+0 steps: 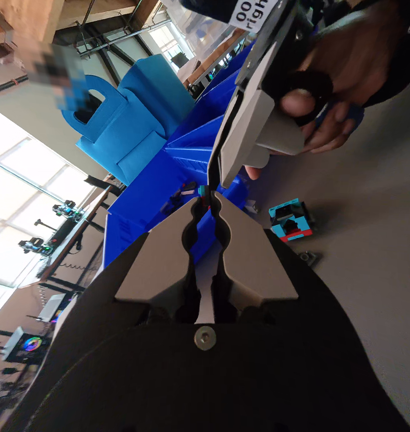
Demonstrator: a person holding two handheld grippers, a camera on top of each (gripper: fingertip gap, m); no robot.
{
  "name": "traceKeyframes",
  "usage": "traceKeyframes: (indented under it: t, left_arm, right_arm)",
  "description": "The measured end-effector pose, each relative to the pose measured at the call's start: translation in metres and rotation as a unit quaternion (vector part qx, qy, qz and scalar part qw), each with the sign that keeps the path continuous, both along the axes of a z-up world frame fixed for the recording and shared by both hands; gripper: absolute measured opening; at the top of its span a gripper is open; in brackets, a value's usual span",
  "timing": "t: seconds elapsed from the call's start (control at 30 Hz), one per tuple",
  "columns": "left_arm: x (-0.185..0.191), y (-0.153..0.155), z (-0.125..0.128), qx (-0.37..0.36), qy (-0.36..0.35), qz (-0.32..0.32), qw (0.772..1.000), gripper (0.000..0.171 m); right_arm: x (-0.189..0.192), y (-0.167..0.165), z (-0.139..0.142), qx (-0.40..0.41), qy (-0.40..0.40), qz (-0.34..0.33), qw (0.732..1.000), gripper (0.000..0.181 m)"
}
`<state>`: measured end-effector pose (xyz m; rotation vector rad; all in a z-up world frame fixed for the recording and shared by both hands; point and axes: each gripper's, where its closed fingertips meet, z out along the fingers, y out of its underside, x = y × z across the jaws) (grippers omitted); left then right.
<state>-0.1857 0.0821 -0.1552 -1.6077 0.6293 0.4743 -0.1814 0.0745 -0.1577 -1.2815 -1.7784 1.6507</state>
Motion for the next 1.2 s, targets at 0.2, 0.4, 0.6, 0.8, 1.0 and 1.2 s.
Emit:
traceKeyframes:
  t: [0.2,0.4,0.6,0.8,1.0,1.2]
  left_arm:
    - [-0.003,0.002,-0.007,-0.006,0.075,0.023,0.997,0.008]
    - [-0.001,0.002,-0.008,-0.007,0.113,0.028,0.993,0.008]
    - [0.004,0.003,-0.011,-0.012,0.142,0.025,0.99,0.007]
    - [0.004,0.004,-0.01,-0.007,0.129,0.026,0.991,0.009]
    - [-0.003,0.002,-0.011,-0.045,-0.092,-0.015,0.995,0.026]
    - [-0.003,-0.007,0.029,-0.052,-0.481,-0.122,0.866,0.032]
  right_arm:
    - [-0.005,0.001,-0.007,-0.006,-0.008,0.0,1.0,0.034]
    - [-0.005,0.003,-0.006,-0.015,-0.002,0.001,1.0,0.034]
    - [-0.004,0.002,-0.005,-0.022,-0.002,0.011,1.0,0.03]
    - [-0.004,0.004,-0.005,-0.005,0.028,0.016,0.999,0.026]
    - [0.003,0.012,0.014,0.024,0.133,0.032,0.99,0.025]
    - [0.015,0.007,0.028,0.062,0.223,0.065,0.971,0.026]
